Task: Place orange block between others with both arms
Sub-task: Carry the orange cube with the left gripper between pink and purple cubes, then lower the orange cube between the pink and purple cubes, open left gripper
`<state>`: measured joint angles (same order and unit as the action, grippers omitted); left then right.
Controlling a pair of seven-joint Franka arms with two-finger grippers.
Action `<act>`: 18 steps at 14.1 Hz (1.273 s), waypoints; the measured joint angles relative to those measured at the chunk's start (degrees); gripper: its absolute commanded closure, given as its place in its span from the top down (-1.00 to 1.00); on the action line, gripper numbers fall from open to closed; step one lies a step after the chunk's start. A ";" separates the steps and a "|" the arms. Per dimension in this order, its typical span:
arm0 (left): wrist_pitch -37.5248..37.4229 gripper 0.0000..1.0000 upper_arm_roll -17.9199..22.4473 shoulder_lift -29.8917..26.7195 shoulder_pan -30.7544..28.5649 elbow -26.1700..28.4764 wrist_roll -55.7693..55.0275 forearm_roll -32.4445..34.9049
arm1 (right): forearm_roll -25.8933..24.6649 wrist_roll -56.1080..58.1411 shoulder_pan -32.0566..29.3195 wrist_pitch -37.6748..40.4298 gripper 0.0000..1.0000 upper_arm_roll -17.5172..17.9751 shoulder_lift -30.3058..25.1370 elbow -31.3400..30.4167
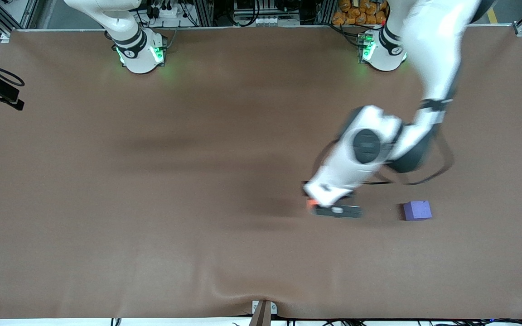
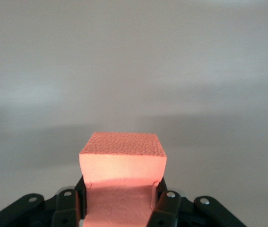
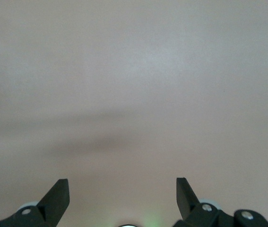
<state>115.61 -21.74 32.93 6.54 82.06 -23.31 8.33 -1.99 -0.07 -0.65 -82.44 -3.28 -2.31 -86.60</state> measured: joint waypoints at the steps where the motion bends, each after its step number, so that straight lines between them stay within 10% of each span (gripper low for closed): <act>1: -2.44 -1.00 -2.22 -2.13 -4.98 2.48 3.28 -0.02 | -0.01 -0.01 0.00 0.00 1.00 -0.01 0.00 0.25; 8: -1.74 -1.00 -4.49 -10.16 -22.74 20.56 13.99 -0.01 | 0.00 -2.20 0.14 -0.79 1.00 0.38 0.07 0.46; 18: 21.95 -1.00 -4.37 -10.94 -32.95 38.47 15.28 2.12 | 0.95 -5.78 0.03 -0.87 1.00 0.08 0.11 0.47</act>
<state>137.55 -26.11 21.98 -26.41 120.53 -8.02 10.45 -1.04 -5.85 -0.62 -83.32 -3.21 -2.20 -86.14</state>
